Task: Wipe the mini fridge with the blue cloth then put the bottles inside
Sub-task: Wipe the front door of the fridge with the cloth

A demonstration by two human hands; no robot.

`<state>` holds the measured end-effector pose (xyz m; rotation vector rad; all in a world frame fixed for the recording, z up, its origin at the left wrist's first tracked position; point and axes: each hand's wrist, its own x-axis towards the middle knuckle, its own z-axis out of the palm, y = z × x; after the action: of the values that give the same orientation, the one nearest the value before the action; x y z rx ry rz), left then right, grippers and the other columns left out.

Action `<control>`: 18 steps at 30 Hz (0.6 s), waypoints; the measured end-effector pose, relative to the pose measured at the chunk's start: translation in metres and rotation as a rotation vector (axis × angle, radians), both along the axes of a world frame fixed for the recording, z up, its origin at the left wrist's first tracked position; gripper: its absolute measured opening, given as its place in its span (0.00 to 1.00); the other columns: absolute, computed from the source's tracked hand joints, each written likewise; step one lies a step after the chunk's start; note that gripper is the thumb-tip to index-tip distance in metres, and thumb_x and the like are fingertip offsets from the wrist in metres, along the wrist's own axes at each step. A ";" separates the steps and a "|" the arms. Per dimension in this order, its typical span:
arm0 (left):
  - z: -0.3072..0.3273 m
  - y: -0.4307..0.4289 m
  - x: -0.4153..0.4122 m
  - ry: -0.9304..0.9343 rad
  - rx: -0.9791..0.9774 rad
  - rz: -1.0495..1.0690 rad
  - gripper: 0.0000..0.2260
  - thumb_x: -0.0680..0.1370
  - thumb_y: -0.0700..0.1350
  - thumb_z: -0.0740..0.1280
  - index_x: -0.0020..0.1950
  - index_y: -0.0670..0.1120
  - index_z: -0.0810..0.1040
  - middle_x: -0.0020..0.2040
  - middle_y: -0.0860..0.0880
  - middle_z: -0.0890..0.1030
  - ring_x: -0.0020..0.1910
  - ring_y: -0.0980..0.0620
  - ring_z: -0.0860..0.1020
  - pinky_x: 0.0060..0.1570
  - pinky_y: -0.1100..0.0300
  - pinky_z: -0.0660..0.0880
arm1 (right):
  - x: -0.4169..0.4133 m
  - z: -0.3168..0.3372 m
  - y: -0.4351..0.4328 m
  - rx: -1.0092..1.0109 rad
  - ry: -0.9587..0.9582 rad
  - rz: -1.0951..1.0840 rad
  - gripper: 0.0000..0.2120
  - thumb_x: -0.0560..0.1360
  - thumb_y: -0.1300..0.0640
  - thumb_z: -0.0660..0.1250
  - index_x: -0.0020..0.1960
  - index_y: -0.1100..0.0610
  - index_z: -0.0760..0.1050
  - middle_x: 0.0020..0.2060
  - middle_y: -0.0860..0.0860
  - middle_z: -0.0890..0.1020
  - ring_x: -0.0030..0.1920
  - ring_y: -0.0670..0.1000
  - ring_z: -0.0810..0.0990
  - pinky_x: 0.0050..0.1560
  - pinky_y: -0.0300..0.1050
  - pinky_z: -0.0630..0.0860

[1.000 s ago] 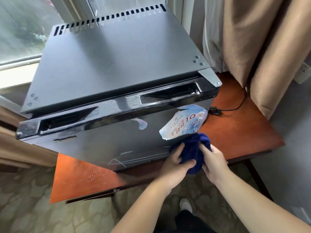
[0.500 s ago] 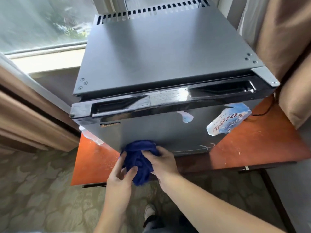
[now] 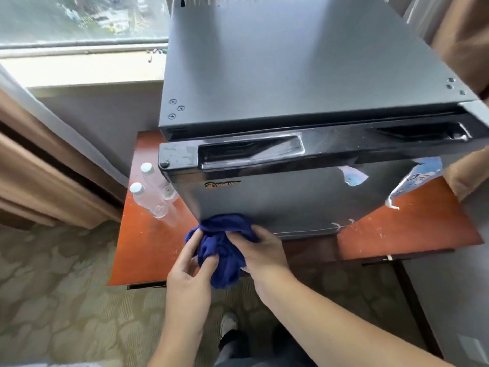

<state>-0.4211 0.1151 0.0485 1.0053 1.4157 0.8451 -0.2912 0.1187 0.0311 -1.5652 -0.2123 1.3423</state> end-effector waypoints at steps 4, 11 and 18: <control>-0.025 0.014 -0.014 -0.045 -0.028 0.025 0.23 0.80 0.31 0.65 0.72 0.51 0.78 0.62 0.55 0.86 0.61 0.58 0.83 0.59 0.61 0.81 | -0.014 -0.009 0.009 0.011 -0.061 -0.025 0.03 0.71 0.64 0.77 0.42 0.59 0.83 0.38 0.57 0.87 0.37 0.51 0.84 0.40 0.45 0.81; -0.095 0.033 0.002 0.136 -0.175 -0.273 0.20 0.81 0.32 0.60 0.65 0.52 0.81 0.56 0.53 0.87 0.55 0.57 0.84 0.57 0.59 0.80 | -0.020 -0.069 0.014 -0.272 -0.077 -0.152 0.07 0.72 0.63 0.74 0.37 0.56 0.80 0.31 0.53 0.83 0.30 0.52 0.81 0.28 0.39 0.75; -0.091 0.020 0.000 -0.024 -0.122 -0.154 0.19 0.80 0.35 0.62 0.66 0.51 0.82 0.60 0.52 0.86 0.62 0.52 0.83 0.62 0.53 0.80 | 0.000 -0.053 -0.018 -0.089 0.017 0.023 0.14 0.76 0.70 0.62 0.58 0.62 0.80 0.52 0.68 0.84 0.49 0.62 0.84 0.51 0.57 0.80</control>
<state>-0.4216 0.1348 -0.0424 0.9939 1.3345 0.6482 -0.2907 0.1010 -0.0216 -1.6288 -0.1621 1.3990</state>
